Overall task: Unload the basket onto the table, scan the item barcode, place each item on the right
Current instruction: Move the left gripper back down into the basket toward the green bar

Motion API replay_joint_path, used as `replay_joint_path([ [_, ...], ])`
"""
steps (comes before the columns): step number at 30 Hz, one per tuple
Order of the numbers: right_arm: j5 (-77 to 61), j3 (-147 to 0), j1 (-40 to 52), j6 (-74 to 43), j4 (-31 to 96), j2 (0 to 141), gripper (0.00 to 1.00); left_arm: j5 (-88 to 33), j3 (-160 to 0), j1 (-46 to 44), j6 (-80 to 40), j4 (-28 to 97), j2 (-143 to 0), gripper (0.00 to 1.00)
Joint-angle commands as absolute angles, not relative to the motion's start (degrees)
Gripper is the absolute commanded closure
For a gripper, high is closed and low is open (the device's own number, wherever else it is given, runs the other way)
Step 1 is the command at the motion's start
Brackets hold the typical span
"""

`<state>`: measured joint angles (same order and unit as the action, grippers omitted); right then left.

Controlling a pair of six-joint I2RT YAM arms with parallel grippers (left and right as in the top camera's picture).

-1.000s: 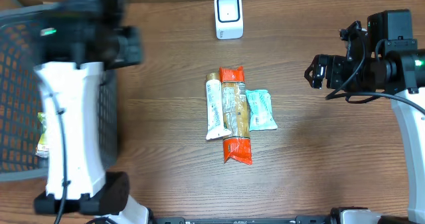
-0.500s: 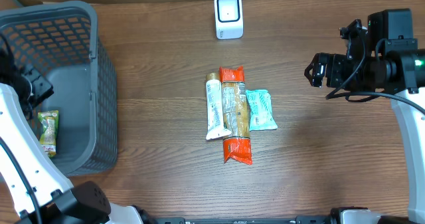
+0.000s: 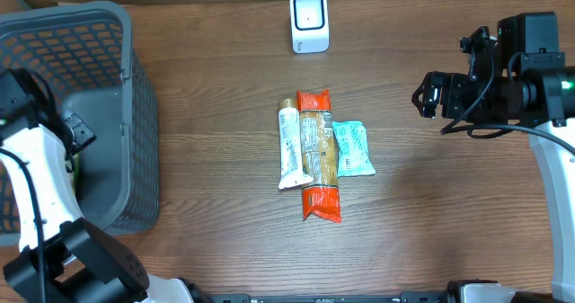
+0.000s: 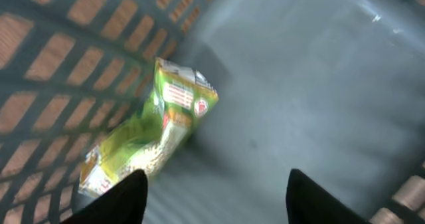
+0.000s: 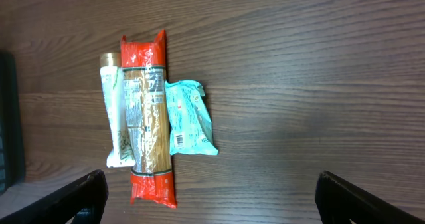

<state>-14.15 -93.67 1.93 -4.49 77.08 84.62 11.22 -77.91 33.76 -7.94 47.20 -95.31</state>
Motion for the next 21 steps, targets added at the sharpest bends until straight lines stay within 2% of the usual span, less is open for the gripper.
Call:
replay_joint_path([
  [1,-14.2,-93.7,2.2,-4.4,76.8,85.2,0.0,14.0,-72.3,33.7,1.1,42.4,-95.4,0.37],
  [4,-14.2,-93.7,2.2,-4.4,76.8,85.2,0.0,14.2,-69.3,33.9,10.3,39.9,-95.4,0.37],
  [7,-14.2,-93.7,2.2,-4.4,76.6,85.2,0.0,15.1,-68.6,33.9,12.9,38.9,-95.4,0.41],
  [12,-14.2,-93.7,2.2,-4.4,76.6,85.2,0.0,20.6,-68.6,34.7,12.9,38.3,-95.4,0.43],
  [18,-14.2,-93.7,2.2,-4.4,76.6,85.2,0.0,20.9,-68.4,37.6,12.9,38.3,-96.1,0.49],
  [21,-14.2,-93.7,2.2,-4.4,76.6,85.2,0.0,20.9,-68.0,38.7,12.9,38.4,-97.4,0.48],
])
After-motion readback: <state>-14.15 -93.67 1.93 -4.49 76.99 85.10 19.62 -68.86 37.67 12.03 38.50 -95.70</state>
